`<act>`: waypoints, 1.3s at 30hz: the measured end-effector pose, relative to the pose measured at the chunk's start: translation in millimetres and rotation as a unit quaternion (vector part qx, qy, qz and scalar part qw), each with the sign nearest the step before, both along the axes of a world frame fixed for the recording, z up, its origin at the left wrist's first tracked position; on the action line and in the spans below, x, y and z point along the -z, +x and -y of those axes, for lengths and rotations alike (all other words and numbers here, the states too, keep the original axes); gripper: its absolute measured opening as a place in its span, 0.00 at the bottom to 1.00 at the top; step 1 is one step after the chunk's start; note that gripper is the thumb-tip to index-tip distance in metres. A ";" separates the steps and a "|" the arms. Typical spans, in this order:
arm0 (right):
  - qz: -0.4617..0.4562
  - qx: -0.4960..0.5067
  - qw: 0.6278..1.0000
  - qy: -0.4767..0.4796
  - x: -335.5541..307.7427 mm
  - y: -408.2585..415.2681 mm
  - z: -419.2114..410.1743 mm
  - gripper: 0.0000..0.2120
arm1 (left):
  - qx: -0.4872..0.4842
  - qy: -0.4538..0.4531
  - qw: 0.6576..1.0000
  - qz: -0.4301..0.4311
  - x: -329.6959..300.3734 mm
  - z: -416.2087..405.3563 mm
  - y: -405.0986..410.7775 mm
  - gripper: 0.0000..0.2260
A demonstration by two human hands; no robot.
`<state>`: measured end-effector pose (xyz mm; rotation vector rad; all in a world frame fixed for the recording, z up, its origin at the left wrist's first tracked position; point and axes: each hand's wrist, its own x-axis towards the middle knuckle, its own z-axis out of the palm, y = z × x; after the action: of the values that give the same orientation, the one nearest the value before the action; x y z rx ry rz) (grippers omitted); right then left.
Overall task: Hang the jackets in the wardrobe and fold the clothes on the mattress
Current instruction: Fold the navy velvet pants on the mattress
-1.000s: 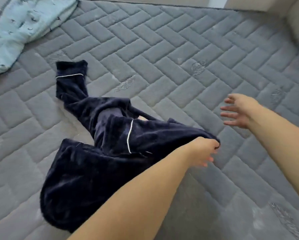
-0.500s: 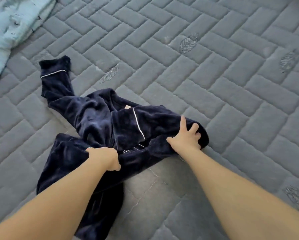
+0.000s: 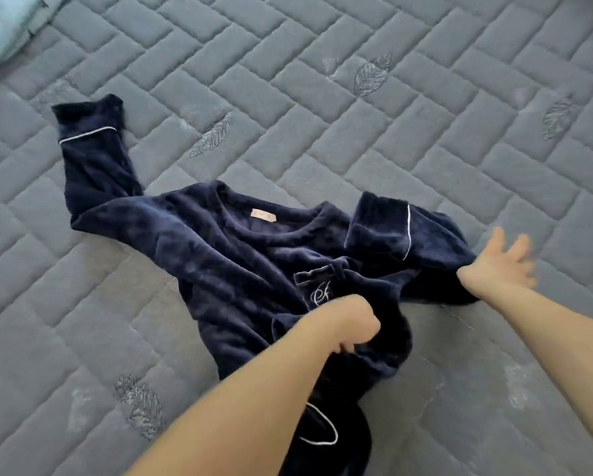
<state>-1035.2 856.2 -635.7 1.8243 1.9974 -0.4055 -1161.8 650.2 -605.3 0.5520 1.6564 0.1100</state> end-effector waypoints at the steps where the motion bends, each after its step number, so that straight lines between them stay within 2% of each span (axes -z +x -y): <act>1: -0.027 -0.079 0.996 0.037 -0.4 -10.5 7.7 0.41 | 0.017 0.020 0.995 -0.096 3.8 5.0 -26.7 0.10; 2: -0.074 -0.149 0.984 0.060 0.2 -27.2 16.7 0.37 | 0.013 0.050 0.976 -0.210 0.6 16.2 -52.9 0.12; 3: -0.118 -0.201 0.970 0.061 1.0 -50.1 28.0 0.33 | -0.029 0.069 0.949 -0.307 3.7 27.5 -89.6 0.14; 5: -0.168 -0.266 0.949 0.021 6.0 -104.8 53.8 0.27 | -0.103 0.064 0.895 -0.429 9.4 58.5 -162.9 0.16; 6: -0.172 -0.289 0.942 -0.005 10.3 -130.3 66.4 0.27 | -0.121 0.036 0.880 -0.459 13.3 76.1 -189.3 0.18; 8: -0.134 -0.321 0.936 -0.050 29.3 -176.4 89.4 0.34 | -0.112 -0.024 0.875 -0.471 33.8 98.9 -230.0 0.24; 10: -0.049 -0.318 0.945 -0.056 48.9 -206.4 102.0 0.40 | -0.075 -0.034 0.871 -0.484 59.3 108.1 -258.8 0.32; 12: 0.007 -0.285 0.958 -0.038 65.6 -218.6 106.2 0.34 | -0.037 -0.022 0.872 -0.487 85.1 106.4 -271.0 0.34; 13: 0.011 -0.268 0.962 -0.045 72.1 -220.0 106.8 0.28 | -0.016 -0.014 0.870 -0.492 97.4 102.1 -271.7 0.32; 15: -0.008 -0.246 0.965 -0.090 77.1 -218.1 109.7 0.19 | 0.000 -0.002 0.855 -0.519 110.2 94.0 -270.4 0.21; 17: -0.032 -0.244 0.964 -0.096 67.6 -217.1 101.4 0.15 | -0.045 0.009 0.849 -0.526 101.9 84.2 -276.5 0.08; 18: -0.051 -0.234 0.968 -0.076 58.8 -222.5 88.5 0.14 | -0.075 0.017 0.845 -0.529 92.3 78.6 -283.4 0.05; 20: -0.100 -0.191 0.976 -0.012 37.5 -248.0 49.0 0.15 | -0.136 0.073 0.816 -0.557 69.1 61.0 -305.3 0.05; 22: -0.161 -0.149 0.973 0.068 18.1 -289.6 5.7 0.17 | -0.186 0.149 0.761 -0.603 45.2 31.8 -331.3 0.05; 24: -0.218 -0.136 0.953 0.163 9.7 -335.5 -21.9 0.22 | -0.226 0.195 0.711 -0.637 35.8 -1.5 -356.8 0.06; 25: -0.227 -0.136 0.944 0.198 12.6 -354.6 -27.4 0.27 | -0.246 0.188 0.712 -0.631 38.3 -15.7 -367.7 0.10; 27: -0.224 -0.147 0.941 0.206 33.6 -377.5 -24.5 0.36 | -0.258 0.133 0.776 -0.559 59.9 -33.2 -381.2 0.22; 29: -0.199 -0.189 0.943 0.188 78.0 -379.2 -11.5 0.34 | -0.193 0.066 0.846 -0.493 104.2 -35.9 -379.2 0.29; 30: -0.183 -0.214 0.941 0.189 101.6 -375.3 -5.1 0.31 | -0.143 0.052 0.852 -0.500 129.6 -30.6 -374.5 0.30; 32: -0.178 -0.235 0.928 0.225 141.2 -374.6 -4.1 0.29 | -0.090 0.053 0.815 -0.570 169.3 -21.4 -369.5 0.31; 35: -0.185 -0.226 0.921 0.258 164.7 -385.2 -14.9 0.31 | -0.113 0.106 0.758 -0.634 193.5 -29.7 -382.8 0.26; 37: -0.191 -0.234 0.919 0.252 160.3 -388.3 -12.9 0.31 | -0.098 0.123 0.740 -0.654 191.3 -28.8 -388.6 0.22; 39: -0.182 -0.233 0.923 0.245 154.1 -383.9 -8.3 0.31 | -0.108 0.137 0.746 -0.643 180.3 -31.6 -386.4 0.18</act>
<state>-1419.1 864.5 -789.8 1.5106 2.9108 -0.1008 -1548.2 681.8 -785.6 0.7055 3.1122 0.1564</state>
